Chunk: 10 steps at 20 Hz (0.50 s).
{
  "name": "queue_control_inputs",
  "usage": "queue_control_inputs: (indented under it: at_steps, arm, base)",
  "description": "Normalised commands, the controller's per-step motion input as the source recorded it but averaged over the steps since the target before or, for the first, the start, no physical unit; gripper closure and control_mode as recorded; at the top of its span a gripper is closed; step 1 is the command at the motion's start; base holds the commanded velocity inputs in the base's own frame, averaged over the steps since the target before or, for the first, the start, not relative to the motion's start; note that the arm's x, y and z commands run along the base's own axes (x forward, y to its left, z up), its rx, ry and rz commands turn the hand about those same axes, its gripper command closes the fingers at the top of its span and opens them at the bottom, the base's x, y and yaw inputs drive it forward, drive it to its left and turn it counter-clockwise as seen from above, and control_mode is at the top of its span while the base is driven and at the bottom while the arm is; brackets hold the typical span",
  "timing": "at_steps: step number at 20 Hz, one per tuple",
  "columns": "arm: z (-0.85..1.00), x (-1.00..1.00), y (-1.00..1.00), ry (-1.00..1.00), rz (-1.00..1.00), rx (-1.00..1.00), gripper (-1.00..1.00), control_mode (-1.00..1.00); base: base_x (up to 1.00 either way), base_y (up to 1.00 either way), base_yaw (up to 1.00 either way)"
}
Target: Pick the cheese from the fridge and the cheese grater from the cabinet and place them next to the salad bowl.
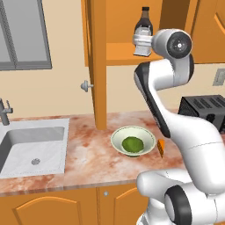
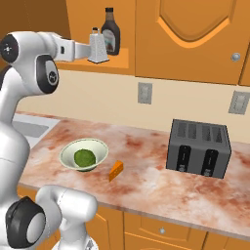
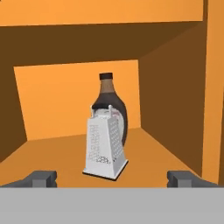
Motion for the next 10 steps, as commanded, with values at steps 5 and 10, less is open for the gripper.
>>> queue_control_inputs:
  at_steps: [5,10]
  arm:
    - [-0.01,0.12,0.13,-0.07,0.0,0.0,-1.0,-1.0]
    - [0.0,0.12,0.13,-0.04,0.0,0.0,-1.0,-1.0]
  base:
    - [0.0,0.0,0.0]
    - [0.0,0.0,0.0]
